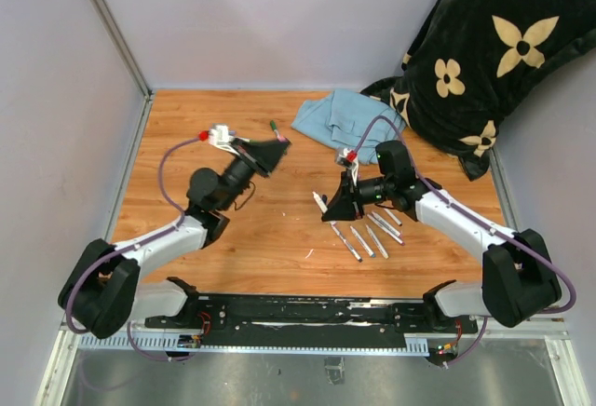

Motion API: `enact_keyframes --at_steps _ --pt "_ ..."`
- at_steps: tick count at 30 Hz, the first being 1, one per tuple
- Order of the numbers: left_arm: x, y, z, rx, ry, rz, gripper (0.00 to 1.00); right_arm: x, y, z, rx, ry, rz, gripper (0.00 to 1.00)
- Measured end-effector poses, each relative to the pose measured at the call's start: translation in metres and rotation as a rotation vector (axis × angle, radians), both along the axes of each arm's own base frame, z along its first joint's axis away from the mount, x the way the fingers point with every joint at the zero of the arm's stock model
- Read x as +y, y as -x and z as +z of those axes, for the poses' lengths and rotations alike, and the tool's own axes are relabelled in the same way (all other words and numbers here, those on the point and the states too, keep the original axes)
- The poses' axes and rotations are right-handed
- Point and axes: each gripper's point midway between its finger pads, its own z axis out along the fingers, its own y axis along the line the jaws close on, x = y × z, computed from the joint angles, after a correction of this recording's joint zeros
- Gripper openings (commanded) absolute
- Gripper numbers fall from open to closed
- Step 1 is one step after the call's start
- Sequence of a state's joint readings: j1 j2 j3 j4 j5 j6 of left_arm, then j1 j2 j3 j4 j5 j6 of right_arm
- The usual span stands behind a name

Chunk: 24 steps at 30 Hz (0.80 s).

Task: Open the pen caps
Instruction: Open the pen cap from the pen, then place the pen at the center of the board.

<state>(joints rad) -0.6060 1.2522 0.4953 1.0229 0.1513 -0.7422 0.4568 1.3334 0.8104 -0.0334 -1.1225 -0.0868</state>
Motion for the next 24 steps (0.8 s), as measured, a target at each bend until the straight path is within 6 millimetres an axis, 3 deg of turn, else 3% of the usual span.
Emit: enact_keyframes --at_steps 2,5,8,11,15,21,24 --pt "0.034 -0.025 0.033 -0.054 0.06 0.144 0.0 0.003 0.007 -0.002 0.022 0.004 0.017 0.01" --pt "0.061 -0.034 0.067 -0.115 0.126 0.249 0.0 0.007 0.011 -0.004 0.046 0.009 0.024 0.01" --pt "0.071 -0.028 0.081 -0.136 0.15 0.279 0.0 0.006 0.006 -0.01 0.057 0.035 -0.01 0.03" --pt "0.079 -0.019 0.078 -0.118 0.142 0.293 0.0 -0.001 0.0 -0.025 0.087 0.107 -0.091 0.01" --pt "0.084 -0.005 0.036 -0.019 0.101 0.277 0.01 -0.012 0.009 -0.055 0.146 0.256 -0.154 0.04" --pt "0.082 0.006 -0.087 0.347 -0.005 0.252 0.0 -0.034 0.029 -0.101 0.202 0.432 -0.219 0.08" --pt "0.081 0.007 -0.12 0.48 -0.049 0.256 0.0 -0.039 0.029 -0.109 0.207 0.468 -0.249 0.15"
